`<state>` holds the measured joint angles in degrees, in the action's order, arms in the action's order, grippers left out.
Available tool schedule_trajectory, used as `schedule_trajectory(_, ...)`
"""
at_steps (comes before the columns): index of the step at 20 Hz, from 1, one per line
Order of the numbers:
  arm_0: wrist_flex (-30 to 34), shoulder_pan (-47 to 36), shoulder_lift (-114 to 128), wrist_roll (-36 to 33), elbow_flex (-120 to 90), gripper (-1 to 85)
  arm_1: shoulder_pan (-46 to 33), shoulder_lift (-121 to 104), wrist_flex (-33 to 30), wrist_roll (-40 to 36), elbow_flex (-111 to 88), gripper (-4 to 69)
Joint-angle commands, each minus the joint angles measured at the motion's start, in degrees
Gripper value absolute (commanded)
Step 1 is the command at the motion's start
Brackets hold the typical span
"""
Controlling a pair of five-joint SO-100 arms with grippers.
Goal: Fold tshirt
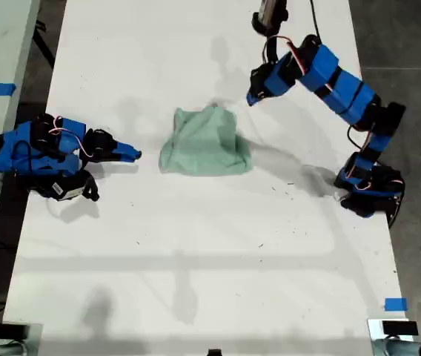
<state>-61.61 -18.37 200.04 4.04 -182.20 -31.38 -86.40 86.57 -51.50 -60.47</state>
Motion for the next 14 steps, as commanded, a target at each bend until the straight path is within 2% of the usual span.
schedule_trajectory(1,-0.1,1.2,6.2,0.9,-0.3,8.6,8.6,-18.0,0.5,6.2,-15.6,-1.7)
schedule_trajectory(4,-0.1,1.2,6.2,0.9,-0.3,8.6,15.9,-34.3,-2.3,15.9,-38.1,-1.7)
schedule_trajectory(9,-0.1,1.2,6.2,0.9,-0.3,8.6,25.0,-68.7,-17.9,33.5,-83.1,-1.7)
schedule_trajectory(11,-0.1,1.2,6.2,0.9,-0.3,8.7,28.3,-86.6,-17.8,41.0,-97.3,-1.6)
schedule_trajectory(12,-0.1,1.2,6.2,0.9,-0.3,8.7,29.7,-98.0,-15.2,44.6,-103.6,-1.6)
schedule_trajectory(13,-0.1,1.2,6.2,0.9,-0.3,8.7,30.2,-112.9,-9.3,45.7,-109.3,-1.5)
schedule_trajectory(14,-0.1,1.2,6.2,0.9,-0.3,8.7,30.4,-113.7,-9.0,44.6,-109.7,-1.5)
